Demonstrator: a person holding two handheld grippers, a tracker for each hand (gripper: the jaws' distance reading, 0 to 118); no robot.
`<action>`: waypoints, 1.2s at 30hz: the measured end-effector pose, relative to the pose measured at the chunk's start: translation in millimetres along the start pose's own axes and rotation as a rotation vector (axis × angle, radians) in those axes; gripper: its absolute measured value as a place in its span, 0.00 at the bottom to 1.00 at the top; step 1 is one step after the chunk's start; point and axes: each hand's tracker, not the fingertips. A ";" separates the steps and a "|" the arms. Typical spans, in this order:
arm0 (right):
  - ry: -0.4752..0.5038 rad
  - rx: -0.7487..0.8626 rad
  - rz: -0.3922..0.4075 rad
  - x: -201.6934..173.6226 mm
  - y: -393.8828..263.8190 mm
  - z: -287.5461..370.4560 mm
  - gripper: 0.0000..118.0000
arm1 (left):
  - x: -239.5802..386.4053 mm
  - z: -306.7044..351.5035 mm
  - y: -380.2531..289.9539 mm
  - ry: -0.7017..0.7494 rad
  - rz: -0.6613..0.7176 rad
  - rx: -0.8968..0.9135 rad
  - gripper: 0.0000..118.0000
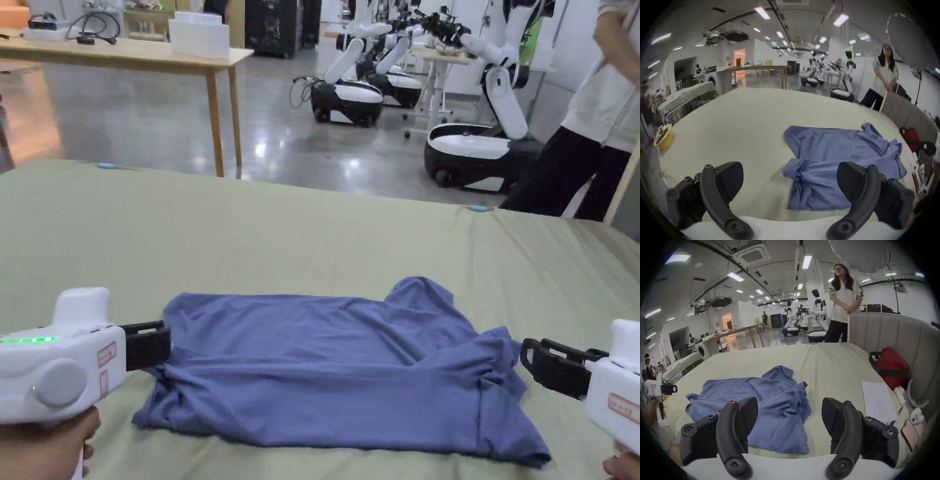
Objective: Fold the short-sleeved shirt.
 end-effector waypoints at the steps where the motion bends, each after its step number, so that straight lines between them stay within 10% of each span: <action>1: -0.015 0.002 0.004 -1.8 -9.6 6.0 0.69 | -1.9 5.0 -8.5 0.004 0.023 -0.015 0.94; 5: -0.003 -0.039 0.005 -7.3 -43.5 25.2 0.51 | -16.9 -0.4 -45.6 -0.006 0.027 -0.064 0.82; 7: -0.001 -0.067 0.030 -16.4 -54.6 36.1 0.19 | -17.3 0.8 -62.2 -0.012 -0.014 -0.112 0.52; 8: -0.001 -0.076 0.035 -18.3 -59.8 39.1 0.07 | -11.5 7.2 -71.9 -0.006 -0.027 -0.131 0.17; 11: 0.013 -0.100 0.049 -2.7 -77.7 21.4 0.01 | -12.7 4.7 -85.8 -0.047 -0.017 -0.174 0.01; 18: 0.020 -0.090 0.079 -2.1 -63.6 30.7 0.00 | 18.7 7.8 -67.5 -0.044 -0.099 -0.201 0.06; 19: 0.021 -0.090 0.077 0.1 -62.5 30.5 0.00 | 21.6 0.4 -63.3 -0.058 -0.100 -0.225 0.22; 20: 0.019 -0.090 0.074 2.1 -61.7 30.4 0.00 | 12.4 -20.2 -52.9 -0.066 -0.108 -0.239 0.63; 21: 0.019 -0.092 0.071 4.3 -61.4 30.5 0.00 | 14.5 -30.3 -51.6 -0.069 -0.132 -0.277 0.84; 22: 0.016 -0.092 0.069 3.0 -60.2 33.1 0.00 | 16.6 -38.6 -51.5 -0.079 -0.149 -0.304 0.88; 30: -0.003 -0.112 0.065 19.8 -63.8 34.9 0.00 | 19.8 -88.7 -60.3 -0.050 -0.175 -0.394 0.83; 34: -0.021 -0.136 0.054 25.9 -65.1 33.5 0.01 | 23.9 -71.8 -56.2 -0.072 -0.223 -0.362 0.56; 36: -0.018 -0.160 0.039 29.6 -66.1 26.0 0.01 | 22.2 -62.6 -51.4 -0.118 -0.240 -0.342 0.26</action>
